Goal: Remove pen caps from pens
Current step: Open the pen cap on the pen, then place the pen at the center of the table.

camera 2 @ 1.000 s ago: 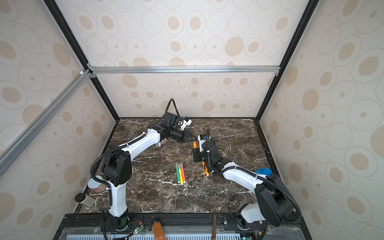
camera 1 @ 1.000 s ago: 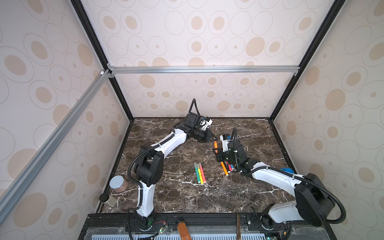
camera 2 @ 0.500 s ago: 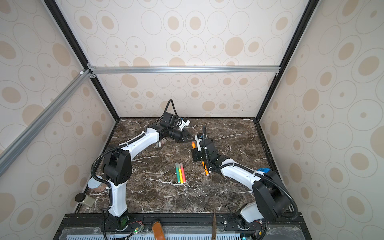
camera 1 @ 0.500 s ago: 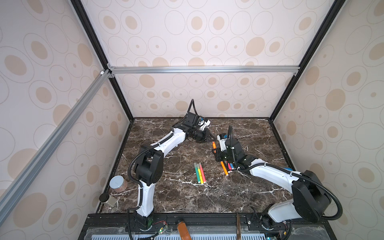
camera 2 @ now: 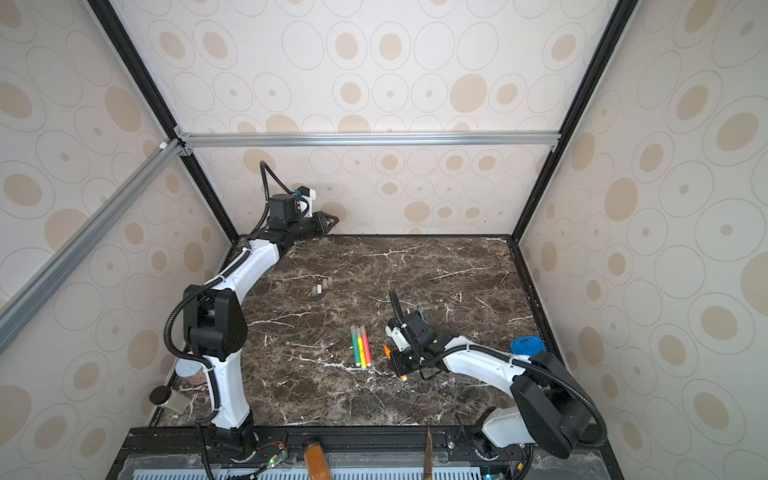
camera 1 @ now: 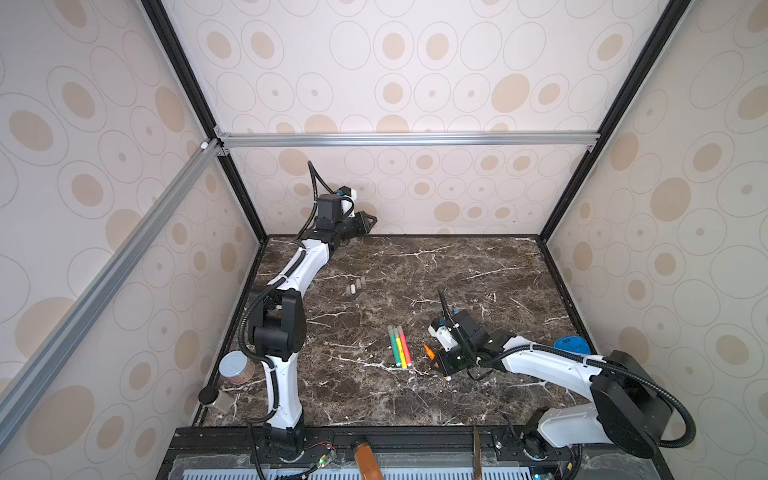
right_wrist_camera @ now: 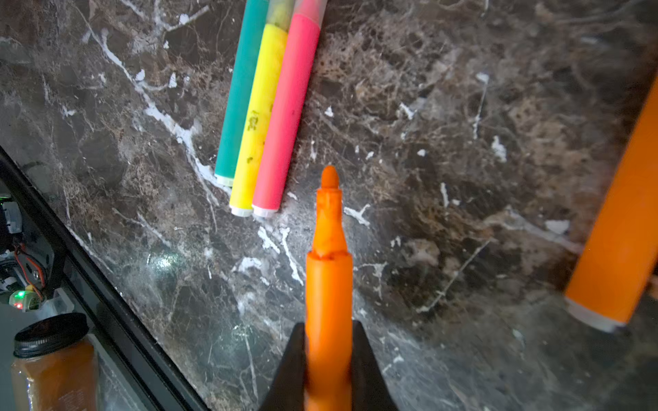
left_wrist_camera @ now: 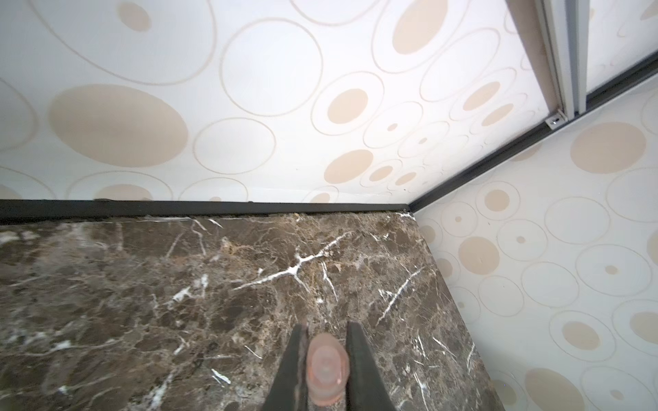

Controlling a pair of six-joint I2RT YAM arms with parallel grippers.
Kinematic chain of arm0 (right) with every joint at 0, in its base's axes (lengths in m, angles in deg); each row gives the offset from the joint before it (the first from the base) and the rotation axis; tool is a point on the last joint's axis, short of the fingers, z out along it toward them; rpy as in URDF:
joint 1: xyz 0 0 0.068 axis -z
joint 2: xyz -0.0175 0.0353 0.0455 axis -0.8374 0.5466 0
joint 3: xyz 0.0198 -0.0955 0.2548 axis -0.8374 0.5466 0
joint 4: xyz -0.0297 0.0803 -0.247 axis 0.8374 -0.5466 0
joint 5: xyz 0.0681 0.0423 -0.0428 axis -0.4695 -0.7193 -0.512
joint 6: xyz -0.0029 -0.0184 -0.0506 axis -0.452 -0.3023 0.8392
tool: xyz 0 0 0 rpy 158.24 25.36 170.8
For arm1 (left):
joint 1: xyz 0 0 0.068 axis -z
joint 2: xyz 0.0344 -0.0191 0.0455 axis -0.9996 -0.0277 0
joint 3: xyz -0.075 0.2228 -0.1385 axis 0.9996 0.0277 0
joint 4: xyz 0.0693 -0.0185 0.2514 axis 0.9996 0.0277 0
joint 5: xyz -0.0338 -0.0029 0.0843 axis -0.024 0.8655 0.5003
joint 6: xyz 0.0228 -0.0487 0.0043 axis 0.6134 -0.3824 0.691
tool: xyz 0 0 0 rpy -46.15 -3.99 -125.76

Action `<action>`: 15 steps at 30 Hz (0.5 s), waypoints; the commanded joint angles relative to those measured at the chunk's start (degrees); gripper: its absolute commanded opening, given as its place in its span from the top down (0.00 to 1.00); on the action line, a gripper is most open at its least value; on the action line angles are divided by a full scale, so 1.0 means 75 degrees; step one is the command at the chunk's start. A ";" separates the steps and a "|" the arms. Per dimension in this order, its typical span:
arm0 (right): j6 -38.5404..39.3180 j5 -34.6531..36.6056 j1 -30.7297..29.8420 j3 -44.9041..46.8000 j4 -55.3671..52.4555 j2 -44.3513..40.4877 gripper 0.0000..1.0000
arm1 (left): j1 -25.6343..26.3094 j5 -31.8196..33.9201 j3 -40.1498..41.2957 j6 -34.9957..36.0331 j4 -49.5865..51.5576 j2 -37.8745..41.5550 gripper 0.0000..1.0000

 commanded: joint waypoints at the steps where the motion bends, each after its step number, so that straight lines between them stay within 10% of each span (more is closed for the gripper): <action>1: 0.0009 0.0076 0.0022 -0.0250 -0.0319 -0.0281 1.00 | 0.0287 0.0147 0.0005 0.0244 -0.0261 0.0280 1.00; 15: -0.0206 0.2443 0.0166 -0.1911 -0.0836 0.1595 1.00 | -0.0443 0.1143 0.4023 0.0721 -0.0191 0.2756 1.00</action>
